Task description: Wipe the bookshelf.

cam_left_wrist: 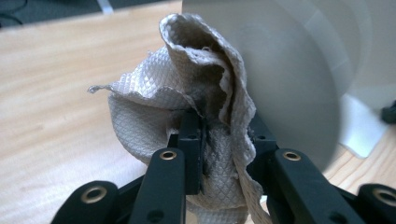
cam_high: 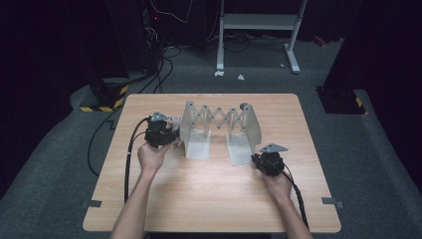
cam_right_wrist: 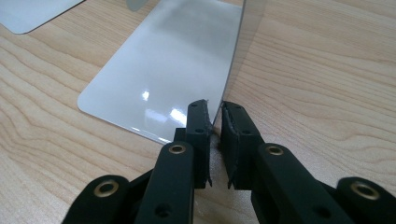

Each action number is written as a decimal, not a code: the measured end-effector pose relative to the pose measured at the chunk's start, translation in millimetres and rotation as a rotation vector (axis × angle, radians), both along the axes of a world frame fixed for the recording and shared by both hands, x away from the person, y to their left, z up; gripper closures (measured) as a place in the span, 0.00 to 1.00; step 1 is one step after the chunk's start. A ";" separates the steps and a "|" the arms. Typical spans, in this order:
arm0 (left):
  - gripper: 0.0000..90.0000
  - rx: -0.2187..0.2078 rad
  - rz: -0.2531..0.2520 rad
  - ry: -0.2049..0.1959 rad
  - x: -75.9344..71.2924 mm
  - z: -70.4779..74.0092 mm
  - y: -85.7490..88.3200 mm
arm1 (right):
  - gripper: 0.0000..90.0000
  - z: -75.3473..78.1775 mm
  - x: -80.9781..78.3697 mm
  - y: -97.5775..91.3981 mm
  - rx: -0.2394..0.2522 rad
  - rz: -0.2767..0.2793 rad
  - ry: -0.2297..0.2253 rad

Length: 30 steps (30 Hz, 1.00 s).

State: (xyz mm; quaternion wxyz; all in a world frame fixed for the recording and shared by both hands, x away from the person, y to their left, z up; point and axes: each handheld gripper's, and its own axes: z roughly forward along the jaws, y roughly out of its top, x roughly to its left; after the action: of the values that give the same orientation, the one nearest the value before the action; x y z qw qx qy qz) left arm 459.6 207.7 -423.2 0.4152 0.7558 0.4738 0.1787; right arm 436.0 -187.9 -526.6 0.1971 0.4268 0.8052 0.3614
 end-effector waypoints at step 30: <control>0.81 0.018 -0.001 -0.037 32.9 18.2 -2.9 | 0.91 0.0 -0.1 -0.3 0.003 0.001 0.002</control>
State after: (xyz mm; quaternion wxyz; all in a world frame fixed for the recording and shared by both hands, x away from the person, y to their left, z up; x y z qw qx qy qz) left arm 492.5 204.8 -405.0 0.4172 0.7562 0.4642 0.1965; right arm 436.0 -188.2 -526.7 0.1955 0.4270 0.8051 0.3622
